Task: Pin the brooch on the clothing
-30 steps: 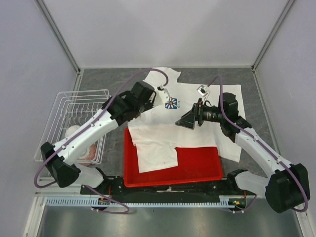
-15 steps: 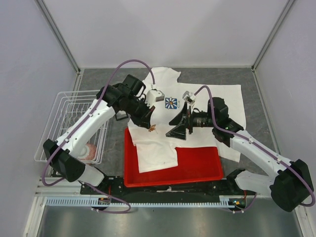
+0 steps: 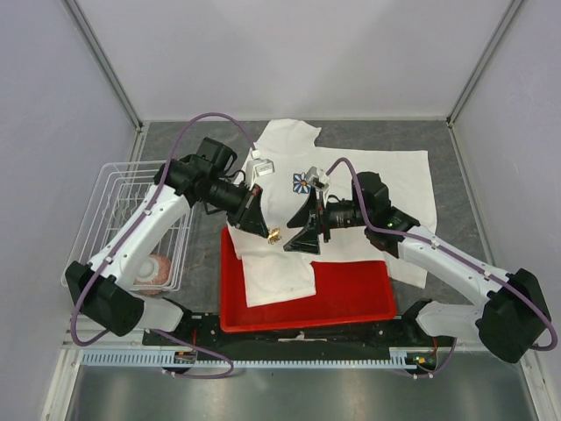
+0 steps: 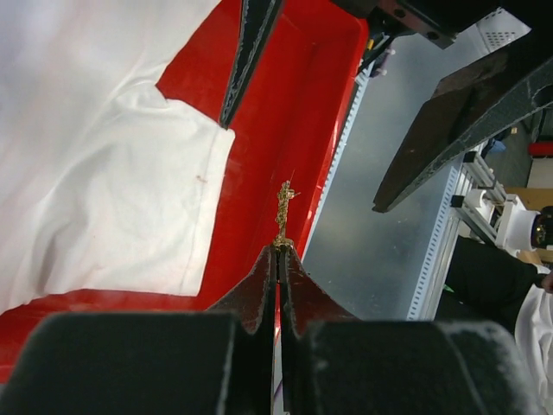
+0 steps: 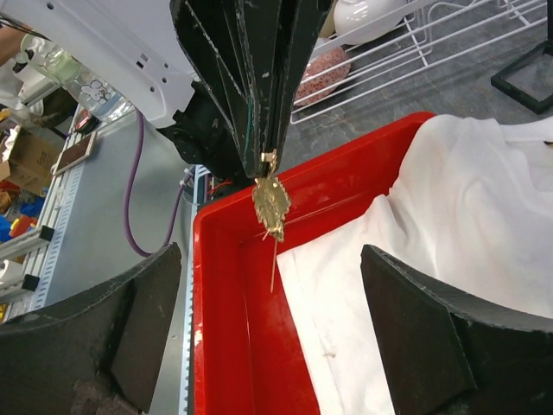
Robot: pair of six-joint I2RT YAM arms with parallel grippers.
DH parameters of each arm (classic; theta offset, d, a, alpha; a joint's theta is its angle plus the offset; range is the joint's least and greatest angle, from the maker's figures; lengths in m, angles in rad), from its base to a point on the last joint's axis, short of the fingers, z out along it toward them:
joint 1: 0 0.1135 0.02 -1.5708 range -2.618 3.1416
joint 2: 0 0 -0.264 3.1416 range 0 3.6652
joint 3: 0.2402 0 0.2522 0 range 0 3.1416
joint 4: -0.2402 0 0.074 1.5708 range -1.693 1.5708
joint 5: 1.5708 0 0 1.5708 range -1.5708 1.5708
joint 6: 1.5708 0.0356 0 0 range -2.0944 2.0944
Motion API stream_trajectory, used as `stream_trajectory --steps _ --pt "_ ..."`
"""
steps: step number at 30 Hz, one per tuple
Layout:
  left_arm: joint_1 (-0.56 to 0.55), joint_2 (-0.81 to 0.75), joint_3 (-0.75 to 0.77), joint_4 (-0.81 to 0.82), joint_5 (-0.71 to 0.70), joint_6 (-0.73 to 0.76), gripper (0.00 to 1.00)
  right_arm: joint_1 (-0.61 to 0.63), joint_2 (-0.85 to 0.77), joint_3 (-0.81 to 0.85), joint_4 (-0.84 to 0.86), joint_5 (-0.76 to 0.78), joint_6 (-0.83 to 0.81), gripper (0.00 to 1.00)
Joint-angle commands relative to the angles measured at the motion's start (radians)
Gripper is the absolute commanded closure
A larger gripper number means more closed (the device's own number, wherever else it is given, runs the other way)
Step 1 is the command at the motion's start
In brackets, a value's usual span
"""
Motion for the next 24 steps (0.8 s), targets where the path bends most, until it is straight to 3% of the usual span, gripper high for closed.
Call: stream_trajectory --steps 1,5,8,9,11,15,19,20,22,23,24 --pt "0.009 -0.051 -0.023 0.055 0.127 -0.063 0.98 0.03 0.023 0.069 0.0 -0.009 -0.06 0.09" --pt "0.02 -0.079 -0.06 0.094 0.168 -0.08 0.98 0.05 0.045 0.082 -0.026 0.0 -0.099 0.15" --pt "0.029 -0.105 -0.097 0.13 0.193 -0.092 0.98 0.055 0.046 0.086 -0.044 0.0 -0.115 0.26" --pt "0.032 -0.111 -0.109 0.146 0.195 -0.106 0.98 0.054 0.045 0.089 -0.046 -0.001 -0.115 0.35" --pt "0.033 -0.143 -0.15 0.196 0.211 -0.119 0.98 0.055 0.045 0.092 -0.044 -0.009 -0.1 0.41" --pt "0.032 -0.189 -0.203 0.267 0.227 -0.17 0.98 0.055 0.046 0.102 -0.032 -0.026 -0.08 0.67" --pt "0.032 -0.201 -0.217 0.291 0.233 -0.188 0.98 0.055 0.054 0.108 -0.037 -0.032 -0.084 0.85" --pt "0.032 -0.203 -0.22 0.294 0.231 -0.193 0.98 0.055 0.056 0.11 -0.038 -0.035 -0.087 0.99" --pt "0.03 -0.212 -0.23 0.302 0.25 -0.19 0.98 0.055 0.053 0.116 -0.044 -0.041 -0.096 1.0" --pt "0.032 -0.214 -0.238 0.304 0.254 -0.185 0.94 0.054 0.056 0.122 -0.057 -0.046 -0.104 1.0" --pt "0.032 -0.22 -0.243 0.301 0.257 -0.173 0.82 0.055 0.056 0.141 -0.095 -0.05 -0.135 1.0"
